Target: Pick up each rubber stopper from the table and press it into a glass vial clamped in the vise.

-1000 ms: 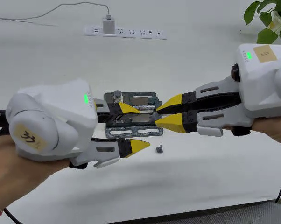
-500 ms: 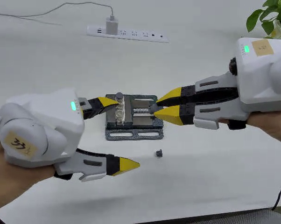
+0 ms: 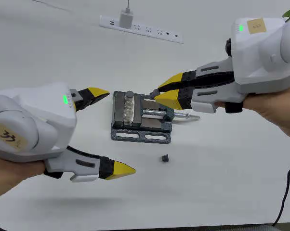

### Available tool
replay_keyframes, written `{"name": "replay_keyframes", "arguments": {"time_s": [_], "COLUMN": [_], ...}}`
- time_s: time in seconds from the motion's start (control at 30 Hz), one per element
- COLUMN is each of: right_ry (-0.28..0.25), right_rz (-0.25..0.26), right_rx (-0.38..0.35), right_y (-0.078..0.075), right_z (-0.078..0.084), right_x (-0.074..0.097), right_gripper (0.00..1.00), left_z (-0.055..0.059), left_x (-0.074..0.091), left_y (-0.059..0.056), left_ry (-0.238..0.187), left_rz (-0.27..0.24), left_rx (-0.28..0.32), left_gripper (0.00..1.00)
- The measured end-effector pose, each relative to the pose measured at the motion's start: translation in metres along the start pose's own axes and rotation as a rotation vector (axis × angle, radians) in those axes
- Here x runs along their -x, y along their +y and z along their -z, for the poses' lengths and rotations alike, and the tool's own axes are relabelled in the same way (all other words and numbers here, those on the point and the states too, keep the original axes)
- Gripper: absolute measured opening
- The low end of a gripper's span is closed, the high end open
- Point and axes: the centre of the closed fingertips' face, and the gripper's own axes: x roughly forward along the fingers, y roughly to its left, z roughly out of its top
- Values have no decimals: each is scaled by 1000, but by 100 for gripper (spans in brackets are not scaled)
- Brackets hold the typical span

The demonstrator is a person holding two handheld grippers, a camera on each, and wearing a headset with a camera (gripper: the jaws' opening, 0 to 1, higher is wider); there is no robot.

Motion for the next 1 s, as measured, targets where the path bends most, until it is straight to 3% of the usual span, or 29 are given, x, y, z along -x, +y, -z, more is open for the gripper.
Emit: {"name": "replay_keyframes", "arguments": {"time_s": [0.3,0.6,0.83,1.0], "right_ry": [139,325,386,428], "right_rz": [-28,-51,-72,-73], "right_rx": [31,132,149,177], "right_y": [-21,-31,-30,-28], "right_z": [7,36,48,53], "right_x": [-34,-68,-88,-92], "right_gripper": [6,6,6,6], "left_z": [13,25,34,39], "left_x": [4,4,6,6], "left_y": [4,1,4,4], "left_ry": [-26,-45,-46,-42], "left_rz": [4,17,16,17], "left_rx": [50,83,110,108], "left_gripper": [99,99,99,99]}}
